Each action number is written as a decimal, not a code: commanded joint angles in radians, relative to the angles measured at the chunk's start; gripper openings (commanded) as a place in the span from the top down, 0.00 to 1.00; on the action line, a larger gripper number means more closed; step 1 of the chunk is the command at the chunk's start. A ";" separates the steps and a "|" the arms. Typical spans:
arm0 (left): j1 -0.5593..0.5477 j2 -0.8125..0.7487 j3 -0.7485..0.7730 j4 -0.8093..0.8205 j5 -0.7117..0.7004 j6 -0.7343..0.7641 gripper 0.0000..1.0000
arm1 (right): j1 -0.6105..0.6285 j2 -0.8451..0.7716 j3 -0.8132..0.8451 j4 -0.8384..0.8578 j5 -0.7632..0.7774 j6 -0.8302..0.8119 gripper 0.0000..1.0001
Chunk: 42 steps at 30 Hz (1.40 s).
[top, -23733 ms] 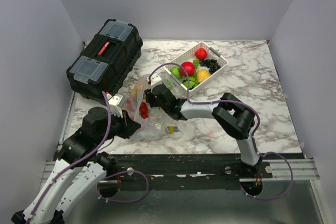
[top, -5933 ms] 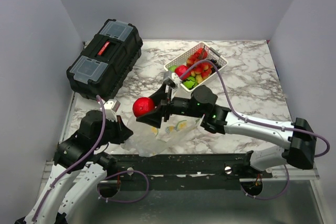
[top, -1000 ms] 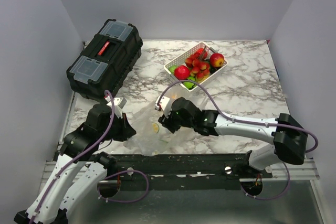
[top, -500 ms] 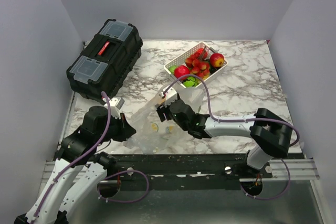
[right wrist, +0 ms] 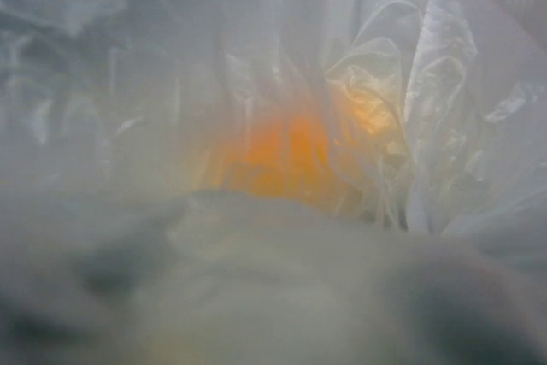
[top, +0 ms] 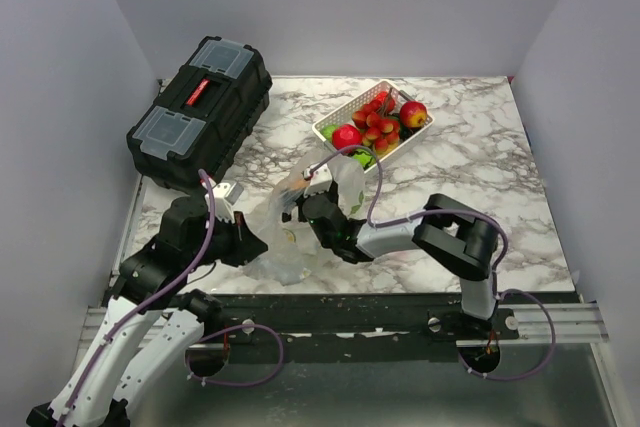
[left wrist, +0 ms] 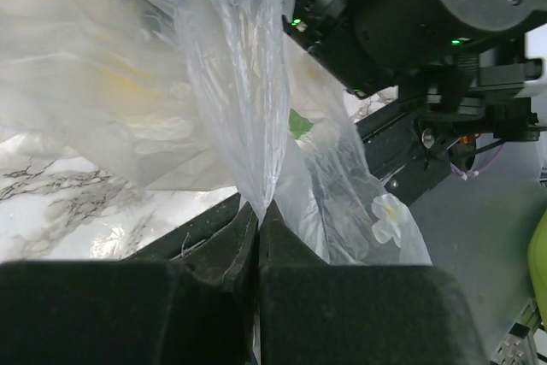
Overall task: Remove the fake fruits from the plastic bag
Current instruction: Take out the fake fruit from the plastic bag.
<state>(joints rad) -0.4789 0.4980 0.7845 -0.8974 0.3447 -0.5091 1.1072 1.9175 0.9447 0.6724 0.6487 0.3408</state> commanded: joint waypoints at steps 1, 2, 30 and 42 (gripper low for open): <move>0.006 0.004 -0.017 0.036 0.043 -0.013 1.00 | 0.005 0.096 0.056 0.171 0.083 -0.033 0.00; 0.006 0.005 -0.021 0.042 0.049 -0.016 1.00 | 0.005 0.115 0.067 0.202 0.077 -0.051 0.00; 0.005 0.002 0.005 -0.019 0.023 0.006 1.00 | -0.031 0.494 0.463 -0.084 0.047 -0.020 0.20; 0.006 -0.088 0.051 -0.143 -0.234 -0.022 1.00 | -0.055 0.424 0.378 -0.049 -0.028 -0.051 0.34</move>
<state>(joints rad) -0.4770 0.4599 0.7944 -0.9791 0.2409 -0.5091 1.0748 2.3653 1.3960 0.6724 0.6716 0.3042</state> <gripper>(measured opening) 0.003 0.739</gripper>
